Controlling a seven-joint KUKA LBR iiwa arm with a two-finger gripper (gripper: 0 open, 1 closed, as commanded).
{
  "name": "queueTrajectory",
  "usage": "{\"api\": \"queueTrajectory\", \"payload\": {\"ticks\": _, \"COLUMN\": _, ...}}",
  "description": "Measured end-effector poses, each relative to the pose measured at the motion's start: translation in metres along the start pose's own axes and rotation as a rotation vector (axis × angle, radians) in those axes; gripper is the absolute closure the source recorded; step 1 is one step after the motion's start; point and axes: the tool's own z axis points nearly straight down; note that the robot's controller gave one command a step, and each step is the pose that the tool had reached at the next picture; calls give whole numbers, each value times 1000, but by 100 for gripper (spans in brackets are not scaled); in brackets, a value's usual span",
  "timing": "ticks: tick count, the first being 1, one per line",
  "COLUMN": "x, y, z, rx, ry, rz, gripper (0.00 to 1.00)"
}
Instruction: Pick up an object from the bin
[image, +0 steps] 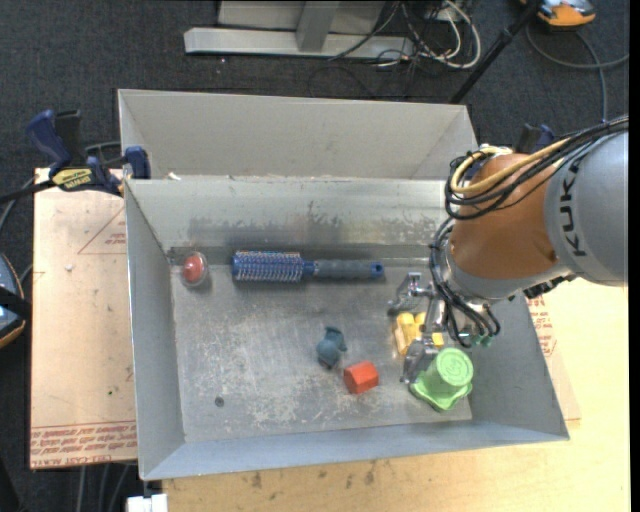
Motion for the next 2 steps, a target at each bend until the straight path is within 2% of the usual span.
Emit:
{"api": "queueTrajectory", "payload": {"ticks": 1, "x": -12, "y": -60, "z": 40, "rx": -8, "ry": -8, "rz": 98, "gripper": 0}}
{"api": "queueTrajectory", "payload": {"ticks": 2, "x": -14, "y": -59, "z": 38, "rx": -14, "ry": -13, "rz": 105, "gripper": 100}}
